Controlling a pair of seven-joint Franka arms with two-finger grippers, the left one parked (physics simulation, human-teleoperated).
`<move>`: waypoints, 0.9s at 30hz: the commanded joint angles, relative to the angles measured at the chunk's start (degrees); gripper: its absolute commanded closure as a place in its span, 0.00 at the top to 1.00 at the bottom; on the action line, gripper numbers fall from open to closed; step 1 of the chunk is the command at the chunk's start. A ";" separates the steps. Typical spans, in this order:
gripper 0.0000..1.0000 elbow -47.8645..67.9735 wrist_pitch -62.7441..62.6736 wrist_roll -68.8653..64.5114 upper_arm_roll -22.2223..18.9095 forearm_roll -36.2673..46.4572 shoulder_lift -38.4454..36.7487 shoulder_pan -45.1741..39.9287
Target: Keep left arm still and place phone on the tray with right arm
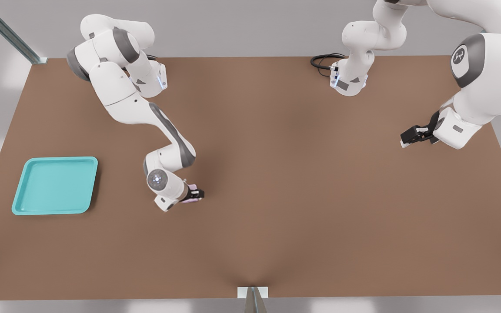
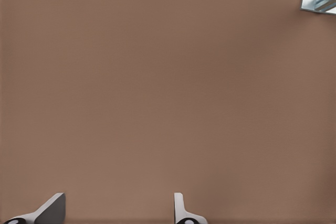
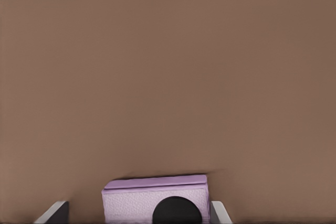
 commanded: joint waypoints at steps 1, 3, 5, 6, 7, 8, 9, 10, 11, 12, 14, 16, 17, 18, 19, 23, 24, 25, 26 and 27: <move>1.00 -0.28 0.20 -1.47 0.34 0.00 -0.16 -0.03; 1.00 -0.28 0.20 -2.00 0.42 0.00 -0.33 -0.12; 1.00 -0.28 0.55 -2.09 0.34 0.00 -0.16 -0.12; 1.00 -0.19 0.82 -2.09 0.34 0.00 -0.07 -0.21; 1.00 -0.19 1.78 -2.09 0.34 -2.19 0.19 -0.47; 1.00 -0.19 2.31 -2.09 0.34 -2.37 0.46 -0.74; 1.00 -0.28 2.84 -2.09 0.34 -2.37 0.63 -0.82; 1.00 -0.28 2.84 -2.18 0.34 -2.46 0.72 -0.82; 1.00 -0.45 2.84 -2.09 0.34 -3.07 0.63 -0.82; 1.00 -1.59 3.36 -2.09 0.34 -3.25 0.63 -0.91; 1.00 -3.88 5.21 -2.09 0.34 -3.25 0.19 -1.18; 1.00 -4.23 5.30 -2.09 0.34 -3.25 0.11 -1.18; 1.00 -4.15 5.21 -2.09 0.34 -3.34 0.02 -1.18; 0.93 -4.15 5.21 -2.00 0.42 -3.43 -0.16 -1.17; 0.85 -4.15 5.12 -2.00 0.42 -3.43 -0.33 -1.09; 0.76 -4.15 4.95 -1.91 0.51 -3.43 -0.86 -1.09; 0.75 -4.15 4.77 -1.91 0.51 -3.43 -1.39 -1.18; 0.75 -4.15 4.69 -1.82 0.51 -3.43 -1.83 -1.18; 0.74 -4.15 4.51 -1.91 0.51 -3.43 -2.35 -1.52; 0.74 -4.15 4.33 -2.09 0.51 -3.43 -3.67 -2.05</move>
